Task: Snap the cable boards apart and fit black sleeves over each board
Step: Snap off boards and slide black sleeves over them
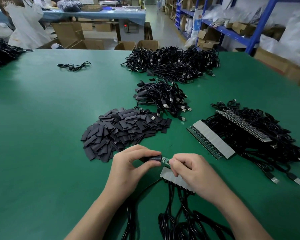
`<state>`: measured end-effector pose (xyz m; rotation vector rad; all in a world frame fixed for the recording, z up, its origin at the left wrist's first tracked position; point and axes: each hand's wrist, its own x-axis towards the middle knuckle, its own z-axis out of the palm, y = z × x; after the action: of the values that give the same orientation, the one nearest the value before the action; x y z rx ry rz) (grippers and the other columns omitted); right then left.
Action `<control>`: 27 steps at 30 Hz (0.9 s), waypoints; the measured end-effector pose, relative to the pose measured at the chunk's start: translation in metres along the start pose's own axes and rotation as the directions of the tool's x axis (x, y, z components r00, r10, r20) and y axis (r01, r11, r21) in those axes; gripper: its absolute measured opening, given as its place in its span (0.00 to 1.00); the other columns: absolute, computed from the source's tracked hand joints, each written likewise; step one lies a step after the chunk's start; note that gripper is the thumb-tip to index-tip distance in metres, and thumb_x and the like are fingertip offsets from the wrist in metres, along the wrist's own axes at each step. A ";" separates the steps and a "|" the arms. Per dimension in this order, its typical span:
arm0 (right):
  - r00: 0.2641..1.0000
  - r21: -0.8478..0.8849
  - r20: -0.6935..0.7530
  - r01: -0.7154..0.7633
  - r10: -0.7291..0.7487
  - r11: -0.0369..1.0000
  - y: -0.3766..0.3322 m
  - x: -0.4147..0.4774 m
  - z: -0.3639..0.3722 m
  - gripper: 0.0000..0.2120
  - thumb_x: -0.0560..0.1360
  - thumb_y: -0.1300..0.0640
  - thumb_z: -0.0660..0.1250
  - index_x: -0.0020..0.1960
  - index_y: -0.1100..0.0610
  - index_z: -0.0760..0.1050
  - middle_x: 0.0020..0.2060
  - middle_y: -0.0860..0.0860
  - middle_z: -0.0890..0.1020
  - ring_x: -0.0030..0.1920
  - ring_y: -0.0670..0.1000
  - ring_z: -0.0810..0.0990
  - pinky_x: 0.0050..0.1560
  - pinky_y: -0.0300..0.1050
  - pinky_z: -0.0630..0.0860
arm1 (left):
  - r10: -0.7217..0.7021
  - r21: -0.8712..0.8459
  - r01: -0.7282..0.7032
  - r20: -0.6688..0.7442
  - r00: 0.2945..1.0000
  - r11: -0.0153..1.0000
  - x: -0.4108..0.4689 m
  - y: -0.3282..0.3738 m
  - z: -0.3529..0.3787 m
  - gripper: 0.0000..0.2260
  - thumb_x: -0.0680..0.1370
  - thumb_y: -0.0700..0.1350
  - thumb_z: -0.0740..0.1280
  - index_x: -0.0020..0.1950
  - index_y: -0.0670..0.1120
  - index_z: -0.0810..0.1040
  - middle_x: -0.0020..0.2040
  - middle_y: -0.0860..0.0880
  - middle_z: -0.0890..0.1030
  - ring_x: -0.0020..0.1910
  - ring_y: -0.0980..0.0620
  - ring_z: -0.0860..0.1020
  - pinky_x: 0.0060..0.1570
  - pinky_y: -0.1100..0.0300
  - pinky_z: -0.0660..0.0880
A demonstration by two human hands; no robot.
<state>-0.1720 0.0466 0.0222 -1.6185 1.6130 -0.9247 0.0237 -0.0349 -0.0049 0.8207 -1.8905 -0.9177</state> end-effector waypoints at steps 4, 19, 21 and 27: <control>1.000 -0.010 0.025 0.010 -0.010 1.000 0.001 0.000 0.001 0.19 0.79 0.44 0.61 0.34 0.54 0.70 0.24 0.44 0.63 0.26 0.43 0.60 0.29 0.38 0.57 | 0.032 0.045 -0.033 0.035 0.999 0.998 0.000 0.001 -0.002 0.09 0.72 0.46 0.78 0.51 0.50 0.89 0.46 0.57 0.85 0.47 0.55 0.84 0.51 0.62 0.79; 0.998 -0.120 -0.044 0.045 -0.051 0.992 0.007 0.000 -0.002 0.16 0.77 0.37 0.60 0.44 0.49 0.75 0.29 0.49 0.73 0.30 0.47 0.68 0.33 0.52 0.68 | 0.093 0.106 -0.102 0.083 0.992 0.989 -0.001 -0.001 -0.001 0.08 0.73 0.48 0.79 0.52 0.51 0.88 0.46 0.58 0.85 0.47 0.58 0.84 0.49 0.65 0.78; 0.998 -0.102 -0.051 0.035 -0.040 0.994 0.009 0.001 -0.004 0.14 0.79 0.41 0.63 0.43 0.50 0.76 0.28 0.45 0.72 0.30 0.43 0.67 0.33 0.47 0.67 | 0.091 0.101 -0.098 0.073 0.993 0.990 -0.002 0.000 -0.001 0.08 0.72 0.48 0.79 0.51 0.51 0.88 0.46 0.58 0.85 0.47 0.58 0.84 0.49 0.67 0.77; 0.999 -0.050 -0.038 -0.008 0.006 0.999 0.010 0.001 -0.001 0.09 0.81 0.49 0.68 0.42 0.49 0.78 0.29 0.45 0.72 0.30 0.42 0.68 0.33 0.41 0.65 | 0.094 0.083 -0.101 0.086 0.992 0.991 -0.003 0.001 -0.001 0.08 0.73 0.47 0.78 0.51 0.50 0.88 0.46 0.57 0.85 0.46 0.57 0.84 0.49 0.66 0.78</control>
<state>-0.1786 0.0452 0.0139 -1.6378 1.6791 -0.9235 0.0259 -0.0321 -0.0047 0.7445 -2.0353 -0.8252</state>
